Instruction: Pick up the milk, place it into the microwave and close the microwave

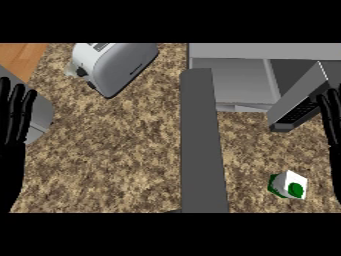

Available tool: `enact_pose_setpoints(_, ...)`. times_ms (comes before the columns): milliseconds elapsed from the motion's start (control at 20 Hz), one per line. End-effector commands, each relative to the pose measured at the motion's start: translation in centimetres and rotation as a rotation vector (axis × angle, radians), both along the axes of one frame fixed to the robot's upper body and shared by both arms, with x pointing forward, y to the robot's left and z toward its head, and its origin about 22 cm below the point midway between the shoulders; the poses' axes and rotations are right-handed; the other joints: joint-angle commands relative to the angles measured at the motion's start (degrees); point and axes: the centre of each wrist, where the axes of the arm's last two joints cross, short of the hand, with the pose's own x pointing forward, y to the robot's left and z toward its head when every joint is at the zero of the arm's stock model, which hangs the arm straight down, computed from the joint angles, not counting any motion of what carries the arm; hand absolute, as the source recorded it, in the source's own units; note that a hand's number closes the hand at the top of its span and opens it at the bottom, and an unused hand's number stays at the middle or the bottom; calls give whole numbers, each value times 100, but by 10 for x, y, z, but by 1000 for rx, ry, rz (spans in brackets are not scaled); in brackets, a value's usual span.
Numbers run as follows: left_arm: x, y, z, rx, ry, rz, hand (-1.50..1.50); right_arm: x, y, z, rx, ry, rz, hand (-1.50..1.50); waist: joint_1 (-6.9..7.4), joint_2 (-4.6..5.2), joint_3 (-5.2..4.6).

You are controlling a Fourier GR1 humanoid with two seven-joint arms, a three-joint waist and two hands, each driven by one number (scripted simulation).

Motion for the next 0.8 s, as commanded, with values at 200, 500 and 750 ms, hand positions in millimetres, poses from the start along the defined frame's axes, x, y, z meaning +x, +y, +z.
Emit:
enact_pose_setpoints(200, 11, 14, -12, -23, 25, -6, -150, -34, 9, -7, -2, -60, -75, -150, -234, -82, -90)
enact_pose_setpoints(500, 5, 41, -34, -118, 133, 31, -150, -59, 47, 13, 6, 41, -41, -150, -202, -82, -92)
enact_pose_setpoints(750, -22, 56, -20, -113, 147, 20, -150, -86, 38, 11, -28, 60, -78, -150, -204, -89, -90)
